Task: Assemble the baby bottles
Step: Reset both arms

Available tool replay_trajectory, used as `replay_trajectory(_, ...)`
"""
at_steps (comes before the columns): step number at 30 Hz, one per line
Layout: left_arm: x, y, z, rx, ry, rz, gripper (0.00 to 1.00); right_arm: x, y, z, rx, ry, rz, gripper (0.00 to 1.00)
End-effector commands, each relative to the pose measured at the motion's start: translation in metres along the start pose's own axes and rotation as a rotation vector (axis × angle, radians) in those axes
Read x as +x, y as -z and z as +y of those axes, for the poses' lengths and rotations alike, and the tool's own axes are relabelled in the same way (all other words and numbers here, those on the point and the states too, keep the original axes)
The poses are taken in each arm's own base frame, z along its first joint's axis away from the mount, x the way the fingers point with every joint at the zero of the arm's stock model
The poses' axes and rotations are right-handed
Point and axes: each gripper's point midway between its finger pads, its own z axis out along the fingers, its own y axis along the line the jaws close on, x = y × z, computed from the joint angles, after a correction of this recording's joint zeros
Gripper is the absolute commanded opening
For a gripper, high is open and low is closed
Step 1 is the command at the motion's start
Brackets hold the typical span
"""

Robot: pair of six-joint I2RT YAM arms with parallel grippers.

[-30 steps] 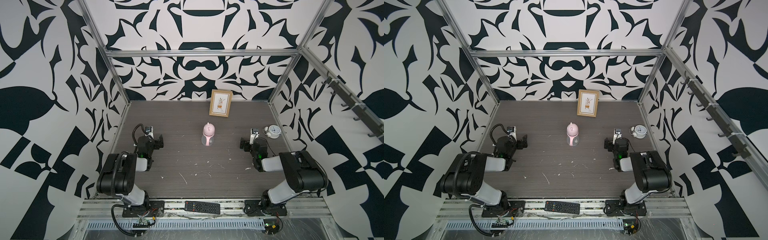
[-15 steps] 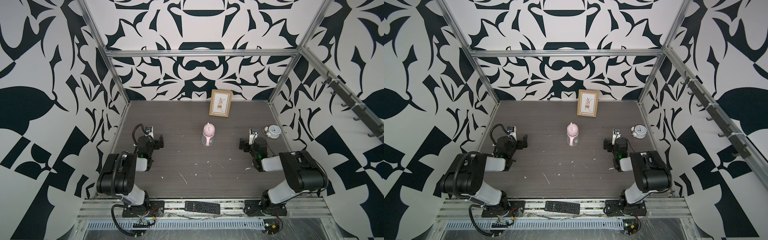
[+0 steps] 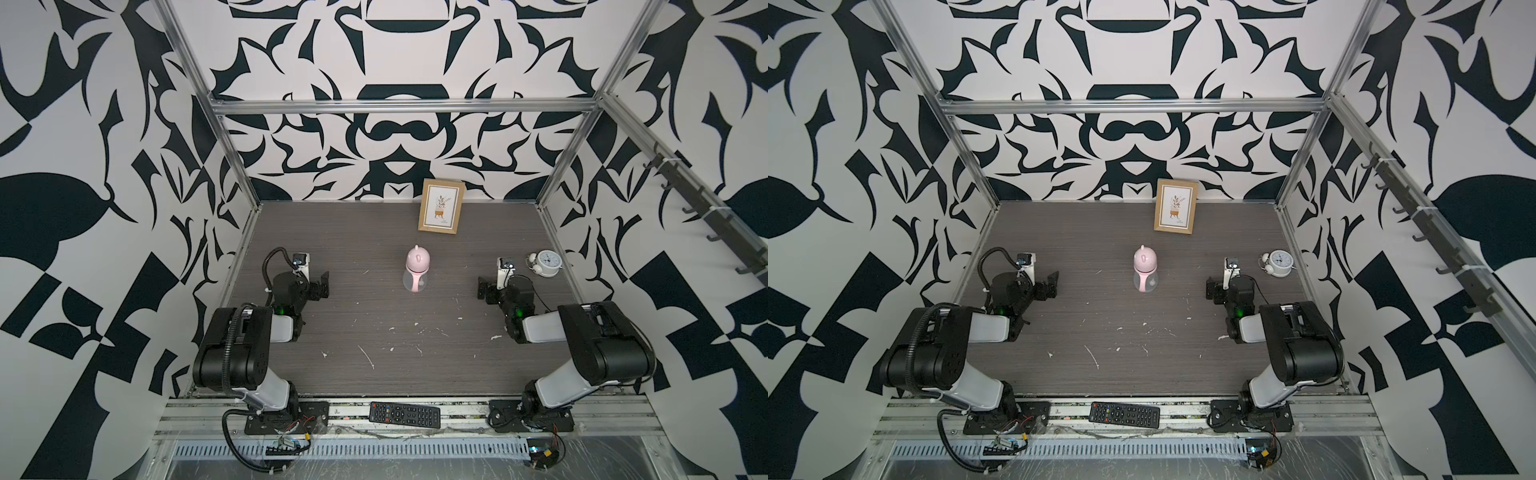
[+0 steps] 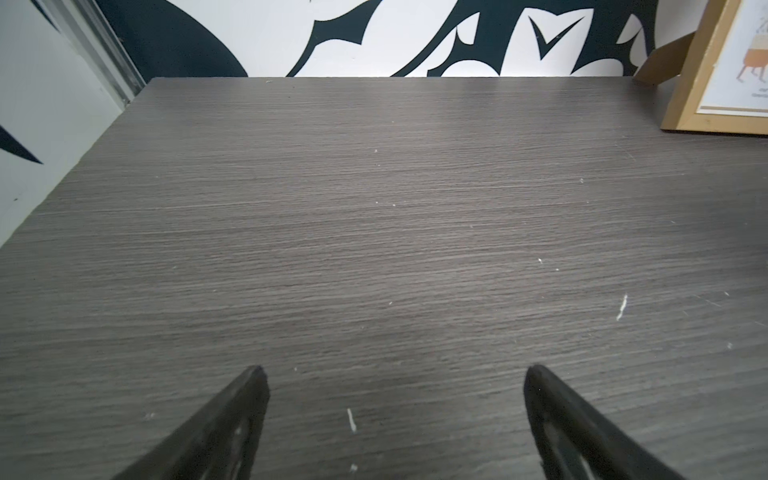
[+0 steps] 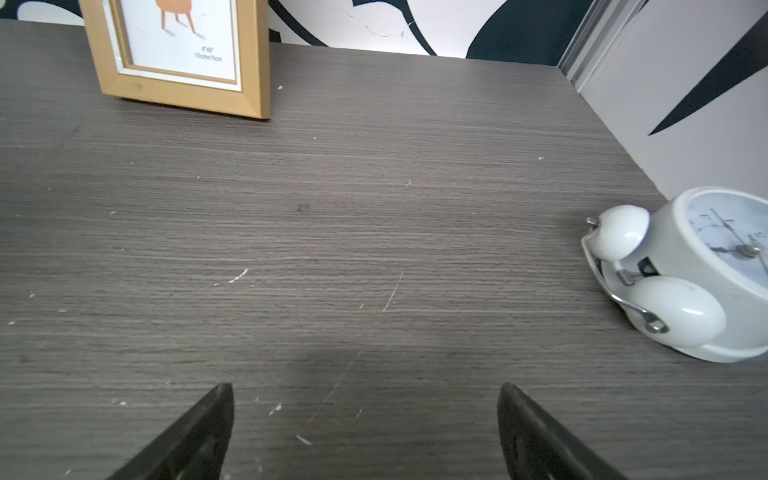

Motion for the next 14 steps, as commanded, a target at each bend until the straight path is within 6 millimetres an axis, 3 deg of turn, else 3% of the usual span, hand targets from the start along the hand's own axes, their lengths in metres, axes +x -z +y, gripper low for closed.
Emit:
replay_trajectory(1,-0.0095,-0.0017,0.0060,-0.036,0.016,-0.028,0.99,-0.0246,0.0003,-0.0083,0.046,-0.023,-0.072,1.00)
replay_trajectory(14,-0.0087,-0.0029,0.0057,-0.038,0.011,-0.021,0.99,-0.0245,0.0003,-0.0084,0.046,-0.024,-0.071,0.99)
